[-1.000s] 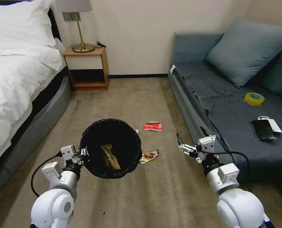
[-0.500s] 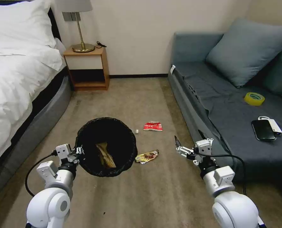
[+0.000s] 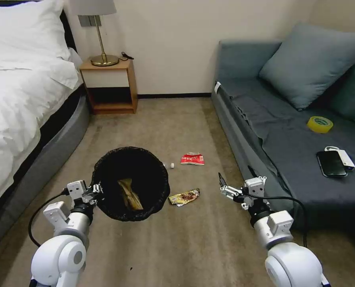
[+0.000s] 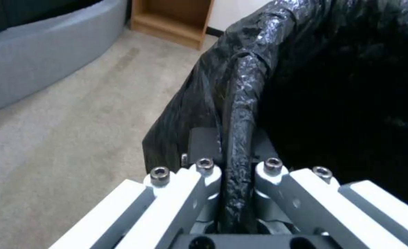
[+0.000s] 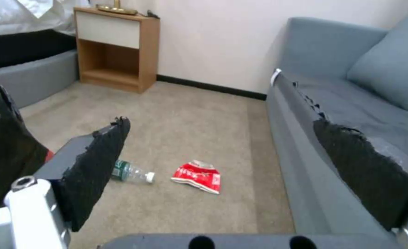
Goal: Pick up the trash bin, then pick up the garbage on the floor and place it into the trash bin.
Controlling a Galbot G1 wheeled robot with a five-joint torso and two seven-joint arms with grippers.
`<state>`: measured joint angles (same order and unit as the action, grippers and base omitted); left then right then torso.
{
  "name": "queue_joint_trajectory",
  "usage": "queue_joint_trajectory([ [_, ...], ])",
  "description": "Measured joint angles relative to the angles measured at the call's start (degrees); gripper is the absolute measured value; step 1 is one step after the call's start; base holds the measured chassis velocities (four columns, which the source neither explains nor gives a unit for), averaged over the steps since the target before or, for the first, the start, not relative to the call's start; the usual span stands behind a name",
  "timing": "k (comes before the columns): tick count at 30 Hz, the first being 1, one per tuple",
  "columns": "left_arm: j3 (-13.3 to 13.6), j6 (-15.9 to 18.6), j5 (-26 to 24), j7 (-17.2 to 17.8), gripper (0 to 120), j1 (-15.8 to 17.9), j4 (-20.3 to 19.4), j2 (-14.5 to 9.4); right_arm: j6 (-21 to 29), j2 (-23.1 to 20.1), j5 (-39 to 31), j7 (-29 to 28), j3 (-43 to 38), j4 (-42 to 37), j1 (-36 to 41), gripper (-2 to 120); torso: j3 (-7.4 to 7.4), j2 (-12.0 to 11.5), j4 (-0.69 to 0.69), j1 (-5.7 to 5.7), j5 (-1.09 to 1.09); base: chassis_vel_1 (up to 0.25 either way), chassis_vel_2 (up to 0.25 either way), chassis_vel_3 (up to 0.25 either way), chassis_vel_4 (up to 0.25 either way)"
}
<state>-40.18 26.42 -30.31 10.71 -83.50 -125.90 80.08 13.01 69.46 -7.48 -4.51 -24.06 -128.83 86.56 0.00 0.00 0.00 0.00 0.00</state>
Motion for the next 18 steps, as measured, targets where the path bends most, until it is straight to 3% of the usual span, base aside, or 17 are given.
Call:
queue_joint_trajectory([
  [18,-1.9,-0.8,0.2,0.6,4,0.5,0.7,-0.2,0.5,-0.2,0.2,0.4,0.4,0.9,-0.7,100,0.01,0.0,0.0,0.0,0.0,-0.056,0.064,0.06,-0.064],
])
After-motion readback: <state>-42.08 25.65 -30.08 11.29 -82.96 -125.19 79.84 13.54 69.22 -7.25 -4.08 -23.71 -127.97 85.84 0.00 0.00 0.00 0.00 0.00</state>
